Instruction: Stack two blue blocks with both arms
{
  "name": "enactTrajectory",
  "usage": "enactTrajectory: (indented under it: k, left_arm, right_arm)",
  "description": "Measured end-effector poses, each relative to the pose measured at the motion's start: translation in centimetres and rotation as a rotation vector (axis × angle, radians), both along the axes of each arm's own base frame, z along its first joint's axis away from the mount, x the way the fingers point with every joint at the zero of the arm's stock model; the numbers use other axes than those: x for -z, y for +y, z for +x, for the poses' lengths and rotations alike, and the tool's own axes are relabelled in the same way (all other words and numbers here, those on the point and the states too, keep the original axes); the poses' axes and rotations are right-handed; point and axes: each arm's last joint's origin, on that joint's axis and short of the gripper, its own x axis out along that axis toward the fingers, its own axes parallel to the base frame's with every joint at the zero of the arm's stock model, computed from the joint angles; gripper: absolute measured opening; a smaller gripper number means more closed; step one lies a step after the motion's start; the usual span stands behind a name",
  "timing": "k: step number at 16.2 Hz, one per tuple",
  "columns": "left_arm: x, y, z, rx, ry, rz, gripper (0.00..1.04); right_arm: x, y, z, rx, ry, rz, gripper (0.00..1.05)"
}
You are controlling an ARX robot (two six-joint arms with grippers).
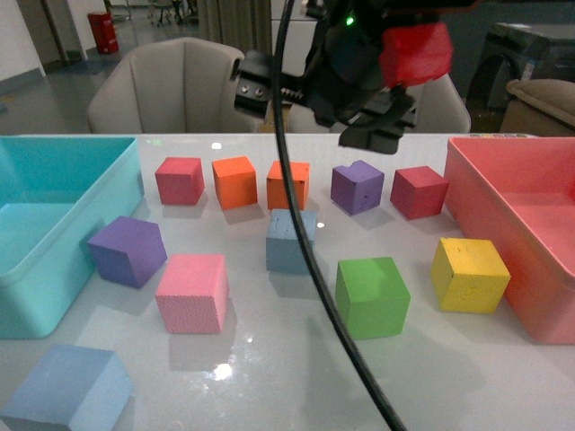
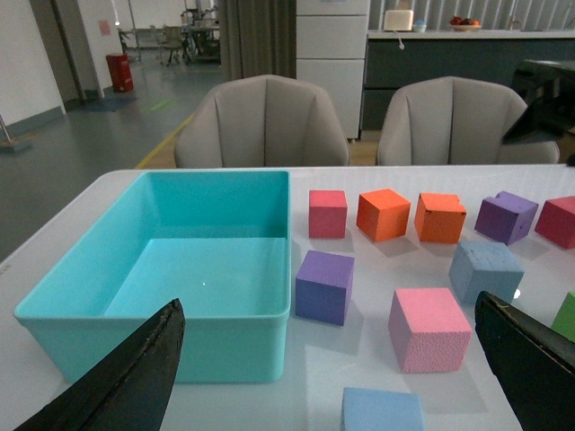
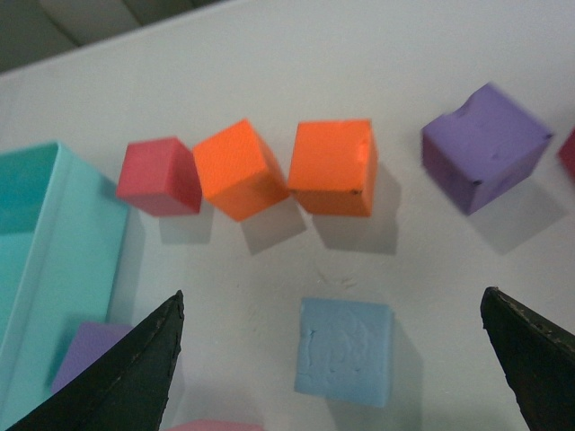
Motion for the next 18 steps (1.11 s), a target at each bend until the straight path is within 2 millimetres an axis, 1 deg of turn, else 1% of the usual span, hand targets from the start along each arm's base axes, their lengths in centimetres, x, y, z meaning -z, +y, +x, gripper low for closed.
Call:
enactTrajectory:
  k: [2, 3, 4, 5, 6, 8, 10, 12, 15, 16, 17, 18]
  left_arm:
    - [0.0, 0.0, 0.0, 0.0, 0.0, 0.0, 0.98]
    - [0.0, 0.0, 0.0, 0.0, 0.0, 0.0, 0.98]
    - [0.0, 0.0, 0.0, 0.0, 0.0, 0.0, 0.98]
    - [0.0, 0.0, 0.0, 0.0, 0.0, 0.0, 0.98]
    - [0.0, 0.0, 0.0, 0.0, 0.0, 0.0, 0.98]
    - [0.0, 0.0, 0.0, 0.0, 0.0, 0.0, 0.98]
    - [0.0, 0.0, 0.0, 0.0, 0.0, 0.0, 0.98]
    - [0.0, 0.0, 0.0, 0.0, 0.0, 0.0, 0.98]
    - [0.0, 0.0, 0.0, 0.0, 0.0, 0.0, 0.98]
    - [0.0, 0.0, 0.0, 0.0, 0.0, 0.0, 0.98]
    - [0.0, 0.0, 0.0, 0.0, 0.0, 0.0, 0.98]
    - [0.0, 0.0, 0.0, 0.0, 0.0, 0.0, 0.98]
  right_arm:
    - [-2.5, -3.1, -3.6, 0.055, -0.131, 0.04, 0.98]
    - [-3.7, -4.6, -5.8, 0.081, -0.193, 0.059, 0.98]
    - [-4.4, -6.3, -8.0, 0.104, -0.227, 0.069, 0.98]
    - [-4.5, -7.5, -10.0, 0.12, -0.232, 0.066, 0.98]
    - [-4.1, -8.2, -11.1, 0.135, -0.227, 0.056, 0.98]
    - [-3.7, -8.7, -12.0, 0.146, -0.215, 0.046, 0.98]
    - [-3.5, -8.9, -12.4, 0.152, -0.211, 0.041, 0.98]
    - [-3.4, -9.6, -13.0, 0.168, -0.21, 0.037, 0.98]
    - [-3.8, -11.5, -13.2, 0.225, -0.225, 0.035, 0.98]
    - [-3.7, -12.3, -13.4, 0.245, -0.264, 0.026, 0.97]
    - [-3.4, -13.6, -14.3, 0.251, -0.466, -0.019, 0.85]
    - [-2.8, -15.3, -16.6, 0.218, -0.585, -0.115, 0.72]
